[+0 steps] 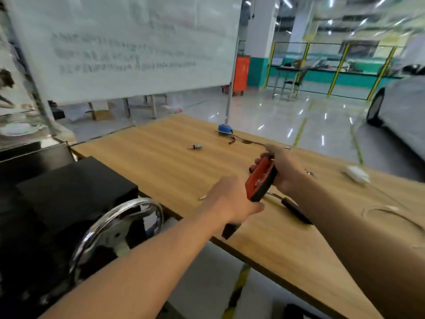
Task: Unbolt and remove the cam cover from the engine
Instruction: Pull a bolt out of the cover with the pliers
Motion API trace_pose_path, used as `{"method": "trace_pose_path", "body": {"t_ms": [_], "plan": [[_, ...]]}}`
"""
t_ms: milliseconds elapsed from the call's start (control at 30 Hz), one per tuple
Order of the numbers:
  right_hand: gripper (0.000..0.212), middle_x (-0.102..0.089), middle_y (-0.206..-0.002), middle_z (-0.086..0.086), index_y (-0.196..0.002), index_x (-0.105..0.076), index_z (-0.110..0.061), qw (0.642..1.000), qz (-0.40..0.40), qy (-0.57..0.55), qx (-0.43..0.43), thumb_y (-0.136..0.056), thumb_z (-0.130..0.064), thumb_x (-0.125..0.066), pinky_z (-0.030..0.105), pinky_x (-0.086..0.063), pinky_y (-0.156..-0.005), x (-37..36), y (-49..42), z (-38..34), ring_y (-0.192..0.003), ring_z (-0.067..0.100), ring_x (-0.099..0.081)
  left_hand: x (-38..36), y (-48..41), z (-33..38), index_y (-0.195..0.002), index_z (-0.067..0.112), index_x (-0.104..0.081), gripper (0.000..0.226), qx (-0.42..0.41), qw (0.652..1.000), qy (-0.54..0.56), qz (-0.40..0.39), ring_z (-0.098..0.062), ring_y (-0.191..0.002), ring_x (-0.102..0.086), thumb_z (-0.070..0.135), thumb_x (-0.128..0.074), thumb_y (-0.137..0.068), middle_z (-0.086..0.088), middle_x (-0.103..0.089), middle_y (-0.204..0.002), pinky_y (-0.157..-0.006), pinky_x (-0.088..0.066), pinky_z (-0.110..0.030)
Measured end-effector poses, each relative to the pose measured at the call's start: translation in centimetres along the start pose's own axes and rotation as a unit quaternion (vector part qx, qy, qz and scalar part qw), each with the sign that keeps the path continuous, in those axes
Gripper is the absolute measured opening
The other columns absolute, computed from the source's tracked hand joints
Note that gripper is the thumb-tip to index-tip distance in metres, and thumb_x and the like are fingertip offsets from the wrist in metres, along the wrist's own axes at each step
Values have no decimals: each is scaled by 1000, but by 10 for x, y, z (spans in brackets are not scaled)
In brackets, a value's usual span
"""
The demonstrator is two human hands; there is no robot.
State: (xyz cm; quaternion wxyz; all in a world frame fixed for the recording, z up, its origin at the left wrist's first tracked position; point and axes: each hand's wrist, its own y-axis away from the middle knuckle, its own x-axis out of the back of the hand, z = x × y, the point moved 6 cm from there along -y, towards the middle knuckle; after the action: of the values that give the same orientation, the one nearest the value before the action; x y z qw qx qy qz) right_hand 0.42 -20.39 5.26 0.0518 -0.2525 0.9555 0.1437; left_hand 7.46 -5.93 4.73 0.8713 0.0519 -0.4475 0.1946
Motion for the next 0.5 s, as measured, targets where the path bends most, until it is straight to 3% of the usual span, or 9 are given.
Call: {"method": "trace_pose_path", "body": {"t_ms": [133, 267, 367, 433, 500], "plan": [[25, -76, -81, 14, -102, -64, -4, 998, 39, 54, -8, -91, -26, -68, 37, -61, -62, 36, -13, 20, -71, 27, -74, -42, 0, 10, -110, 22, -59, 56, 21, 999, -34, 13, -16, -82, -62, 62, -76, -74, 4, -64, -92, -71, -57, -33], [22, -75, -88, 20, -94, -70, 1, 977, 66, 204, 11, -84, -18, -74, 49, -62, -77, 59, -21, 26, -79, 31, -74, -62, 5, 20, -95, 23, -64, 41, 30, 998, -47, 32, -16, -74, -62, 58, -74, -76, 5, -63, -82, -65, -56, -31], [15, -72, -68, 10, -75, -74, -5, 936, 48, 343, 66, -84, -17, -74, 37, -61, -62, 65, -25, 29, -63, 24, -68, -69, 13, 22, -95, 22, -63, 42, 18, 993, -104, 46, -17, -75, -60, 58, -73, -77, 4, -60, -85, -64, -54, -29], [11, -71, -64, 2, -70, -75, -15, 905, 46, 407, 116, -80, -21, -77, 26, -55, -50, 61, -27, 26, -58, 16, -67, -70, 17, 20, -90, 23, -59, 39, 7, 990, -123, 62, -16, -73, -54, 58, -73, -78, 4, -55, -84, -63, -51, -28], [12, -70, -67, -7, -68, -71, -23, 855, 43, 488, 168, -74, -27, -80, 20, -47, -48, 51, -30, 20, -62, 9, -65, -70, 20, 15, -83, 26, -53, 39, 6, 987, -142, 69, -17, -72, -50, 58, -73, -76, 4, -50, -81, -61, -47, -28]]}}
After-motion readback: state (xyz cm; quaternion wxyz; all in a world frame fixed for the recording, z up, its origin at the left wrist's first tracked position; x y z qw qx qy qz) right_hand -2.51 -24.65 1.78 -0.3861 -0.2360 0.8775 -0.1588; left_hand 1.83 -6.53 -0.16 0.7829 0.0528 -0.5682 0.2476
